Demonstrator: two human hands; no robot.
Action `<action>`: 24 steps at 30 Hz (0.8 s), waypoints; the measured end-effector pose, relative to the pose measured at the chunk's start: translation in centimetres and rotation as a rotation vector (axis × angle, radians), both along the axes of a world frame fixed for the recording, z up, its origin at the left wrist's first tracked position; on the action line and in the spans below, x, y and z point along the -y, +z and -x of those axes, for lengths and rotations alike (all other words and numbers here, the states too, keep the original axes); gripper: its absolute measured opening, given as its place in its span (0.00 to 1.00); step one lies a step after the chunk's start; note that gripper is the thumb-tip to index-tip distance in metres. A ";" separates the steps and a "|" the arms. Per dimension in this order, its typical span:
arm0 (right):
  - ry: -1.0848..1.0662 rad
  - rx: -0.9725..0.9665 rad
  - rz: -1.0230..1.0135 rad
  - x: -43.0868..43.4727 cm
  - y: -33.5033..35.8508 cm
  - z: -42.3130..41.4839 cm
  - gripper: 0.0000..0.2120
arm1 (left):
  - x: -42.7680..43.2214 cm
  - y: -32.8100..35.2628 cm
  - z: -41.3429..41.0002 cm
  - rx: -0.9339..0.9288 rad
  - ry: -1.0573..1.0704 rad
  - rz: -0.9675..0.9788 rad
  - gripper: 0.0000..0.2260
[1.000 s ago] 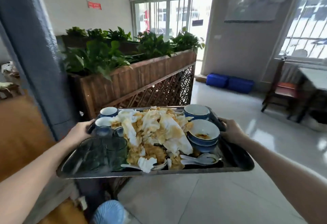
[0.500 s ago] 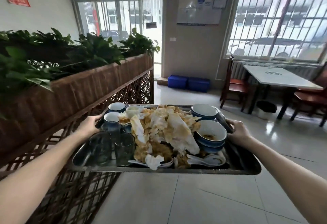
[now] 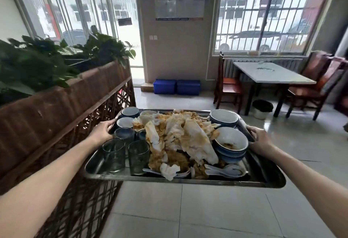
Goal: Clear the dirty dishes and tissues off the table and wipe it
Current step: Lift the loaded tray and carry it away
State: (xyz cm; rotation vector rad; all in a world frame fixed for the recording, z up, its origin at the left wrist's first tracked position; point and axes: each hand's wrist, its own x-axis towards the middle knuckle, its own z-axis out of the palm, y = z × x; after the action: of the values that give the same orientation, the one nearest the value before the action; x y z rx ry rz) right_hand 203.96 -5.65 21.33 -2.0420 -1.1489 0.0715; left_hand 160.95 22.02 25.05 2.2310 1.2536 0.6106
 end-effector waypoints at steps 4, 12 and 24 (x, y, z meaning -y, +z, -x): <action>-0.032 -0.001 -0.010 -6.5 -0.7 -6.1 0.21 | -7.1 -1.2 -6.8 0.032 -0.025 0.008 0.29; 0.002 -0.004 0.073 -21.1 0.9 -20.8 0.24 | -19.1 0.2 -20.8 0.063 -0.008 0.066 0.39; 0.010 -0.026 0.117 -42.1 -2.1 -36.5 0.22 | -39.4 -2.5 -35.6 0.045 -0.018 0.105 0.39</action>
State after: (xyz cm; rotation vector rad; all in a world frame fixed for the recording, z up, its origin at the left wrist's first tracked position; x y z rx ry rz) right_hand 240.46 36.43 19.23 -2.1316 -1.1628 0.1735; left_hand 196.57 61.45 22.50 2.1287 1.2131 0.5720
